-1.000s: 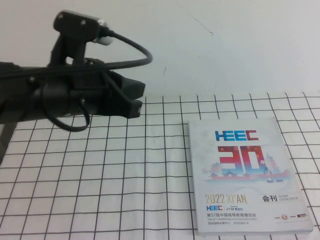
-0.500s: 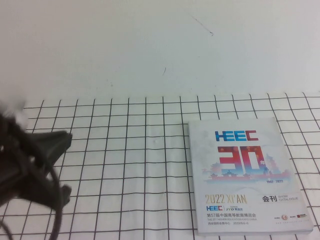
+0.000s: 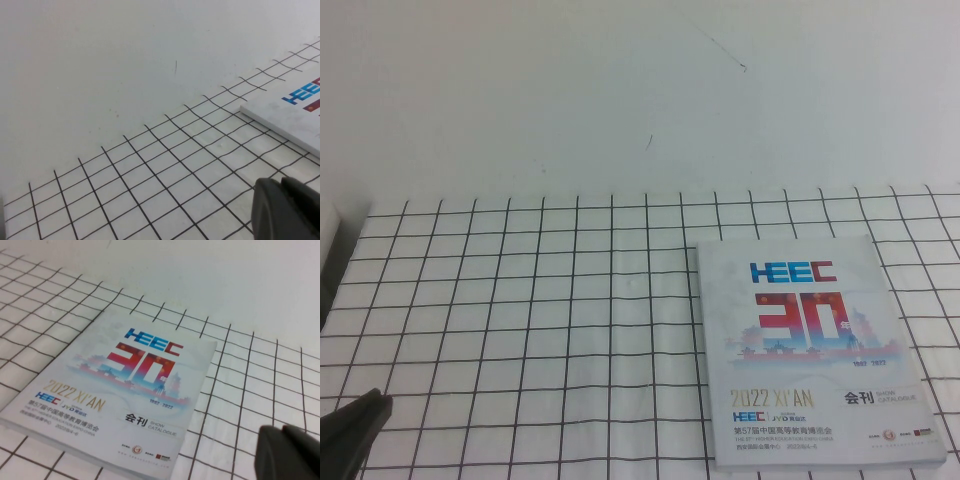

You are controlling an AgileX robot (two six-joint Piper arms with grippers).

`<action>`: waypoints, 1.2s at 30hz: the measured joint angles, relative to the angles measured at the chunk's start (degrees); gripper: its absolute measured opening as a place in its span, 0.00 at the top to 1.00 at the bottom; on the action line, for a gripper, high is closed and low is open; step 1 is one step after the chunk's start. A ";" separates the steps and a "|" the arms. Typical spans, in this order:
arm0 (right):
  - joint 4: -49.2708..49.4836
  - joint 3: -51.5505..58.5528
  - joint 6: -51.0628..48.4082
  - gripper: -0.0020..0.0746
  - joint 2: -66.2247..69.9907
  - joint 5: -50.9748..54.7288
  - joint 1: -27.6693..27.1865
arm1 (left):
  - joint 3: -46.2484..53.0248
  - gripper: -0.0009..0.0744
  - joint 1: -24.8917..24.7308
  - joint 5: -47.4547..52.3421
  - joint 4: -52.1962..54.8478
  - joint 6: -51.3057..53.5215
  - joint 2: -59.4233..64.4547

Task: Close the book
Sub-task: 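Close the open booklet and leave it lying on the table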

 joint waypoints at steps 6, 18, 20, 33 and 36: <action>0.00 0.25 0.00 0.98 -0.18 2.08 0.00 | 1.32 0.99 0.00 1.96 -0.35 0.24 -1.90; 0.03 0.25 0.00 0.98 -0.18 2.23 0.00 | 1.59 0.99 0.00 12.27 -0.65 0.47 -2.17; 0.03 0.25 0.00 0.98 -0.18 2.23 0.00 | 1.59 0.99 0.00 13.78 -0.65 0.46 -2.17; 0.03 0.25 0.00 0.98 -0.18 2.38 0.00 | 1.59 0.99 1.72 23.40 2.74 -1.59 -8.57; 0.03 0.25 0.00 0.98 -0.18 2.38 0.00 | 1.59 0.99 5.10 22.16 5.50 -2.44 -13.55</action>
